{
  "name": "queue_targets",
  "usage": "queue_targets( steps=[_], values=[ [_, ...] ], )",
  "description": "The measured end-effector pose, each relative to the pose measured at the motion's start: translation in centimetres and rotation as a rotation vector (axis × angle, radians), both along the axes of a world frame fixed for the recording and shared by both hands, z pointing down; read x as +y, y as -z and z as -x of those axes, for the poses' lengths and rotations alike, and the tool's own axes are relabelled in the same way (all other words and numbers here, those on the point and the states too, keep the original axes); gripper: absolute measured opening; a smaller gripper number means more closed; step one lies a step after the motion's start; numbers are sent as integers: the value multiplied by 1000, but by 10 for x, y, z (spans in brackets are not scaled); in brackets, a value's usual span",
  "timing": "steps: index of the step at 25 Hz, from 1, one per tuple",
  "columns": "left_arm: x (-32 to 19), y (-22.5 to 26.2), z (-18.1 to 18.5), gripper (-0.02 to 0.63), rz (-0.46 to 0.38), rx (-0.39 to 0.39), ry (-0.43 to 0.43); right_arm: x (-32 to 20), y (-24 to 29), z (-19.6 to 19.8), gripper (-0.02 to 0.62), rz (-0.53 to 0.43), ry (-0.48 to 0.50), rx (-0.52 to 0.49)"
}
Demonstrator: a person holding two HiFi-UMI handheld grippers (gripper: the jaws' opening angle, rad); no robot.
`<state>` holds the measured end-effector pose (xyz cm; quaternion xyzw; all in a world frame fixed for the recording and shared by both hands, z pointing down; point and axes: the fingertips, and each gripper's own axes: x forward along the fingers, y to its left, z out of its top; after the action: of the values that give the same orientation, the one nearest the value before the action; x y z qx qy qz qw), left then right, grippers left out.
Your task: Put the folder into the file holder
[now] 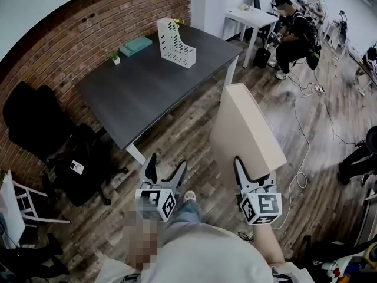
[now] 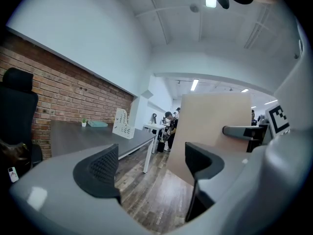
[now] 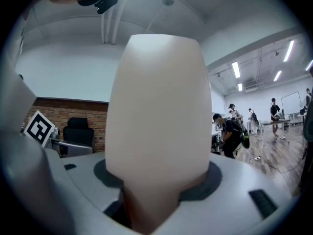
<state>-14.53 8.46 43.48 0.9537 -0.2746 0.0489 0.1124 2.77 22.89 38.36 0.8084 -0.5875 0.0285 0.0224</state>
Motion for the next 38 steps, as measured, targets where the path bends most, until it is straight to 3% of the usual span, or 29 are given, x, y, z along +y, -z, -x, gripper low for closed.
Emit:
queue_targets(
  steps=[17,26,38],
  values=[
    [-163,10,-83,411,-16,9,-38,-151,13,-79,279,-27,-56,12],
    [-201,4,-108,411,-11,-6,-59,-190,6,-103,279,-22,-69,2],
    [-246,-12,-138,410,6,-33,-25,-246,-1,-143,279,-27,-32,-17]
  ],
)
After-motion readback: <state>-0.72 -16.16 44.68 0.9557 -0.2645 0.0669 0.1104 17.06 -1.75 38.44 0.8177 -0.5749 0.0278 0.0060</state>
